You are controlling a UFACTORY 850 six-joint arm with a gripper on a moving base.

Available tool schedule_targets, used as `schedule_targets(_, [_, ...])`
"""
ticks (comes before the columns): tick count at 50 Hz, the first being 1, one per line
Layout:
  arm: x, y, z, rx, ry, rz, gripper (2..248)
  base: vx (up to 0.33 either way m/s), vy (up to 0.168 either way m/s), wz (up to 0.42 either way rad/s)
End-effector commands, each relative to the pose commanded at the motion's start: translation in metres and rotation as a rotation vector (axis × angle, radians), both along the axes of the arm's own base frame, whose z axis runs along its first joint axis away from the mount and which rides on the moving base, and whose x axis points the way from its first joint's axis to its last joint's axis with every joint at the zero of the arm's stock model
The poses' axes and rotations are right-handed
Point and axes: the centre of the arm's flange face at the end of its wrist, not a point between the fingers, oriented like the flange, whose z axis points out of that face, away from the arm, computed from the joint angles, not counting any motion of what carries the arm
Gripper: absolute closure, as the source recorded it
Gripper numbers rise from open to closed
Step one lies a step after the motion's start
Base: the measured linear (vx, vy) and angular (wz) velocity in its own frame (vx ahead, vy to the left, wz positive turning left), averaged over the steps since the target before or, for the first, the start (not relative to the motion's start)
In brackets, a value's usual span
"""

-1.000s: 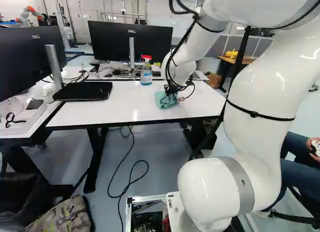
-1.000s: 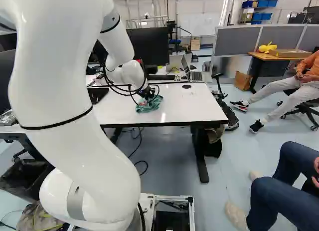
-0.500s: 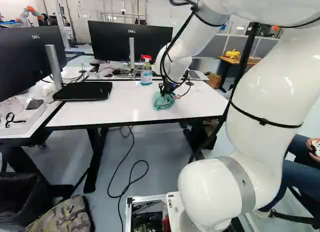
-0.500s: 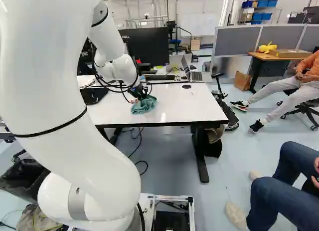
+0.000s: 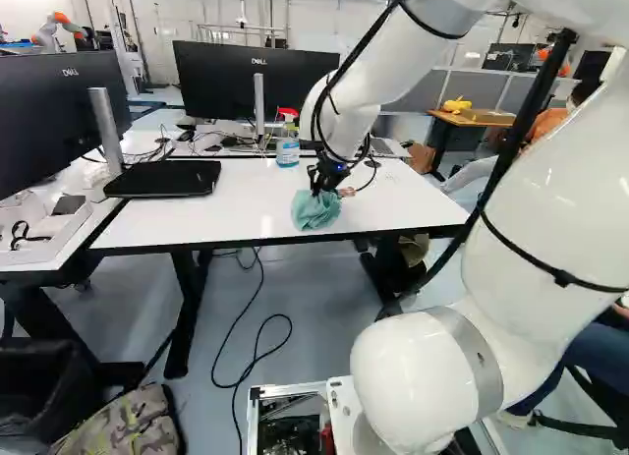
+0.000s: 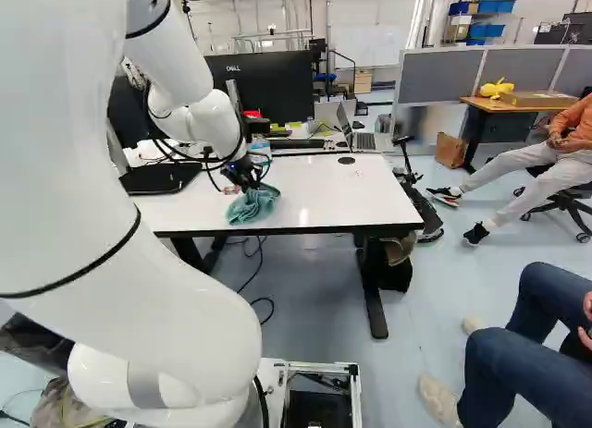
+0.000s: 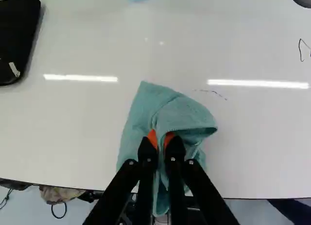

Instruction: Clean the table with the green towel

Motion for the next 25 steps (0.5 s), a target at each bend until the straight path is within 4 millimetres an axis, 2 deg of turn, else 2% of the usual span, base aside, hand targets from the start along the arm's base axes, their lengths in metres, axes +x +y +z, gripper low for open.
schedule_targets(17, [-0.014,0.001,0.018,0.015,0.007,-0.004,216,0.0,0.0,0.0])
schedule_targets(25, [-0.014,0.001,0.018,0.015,0.007,-0.004,216,0.0,0.0,0.0])
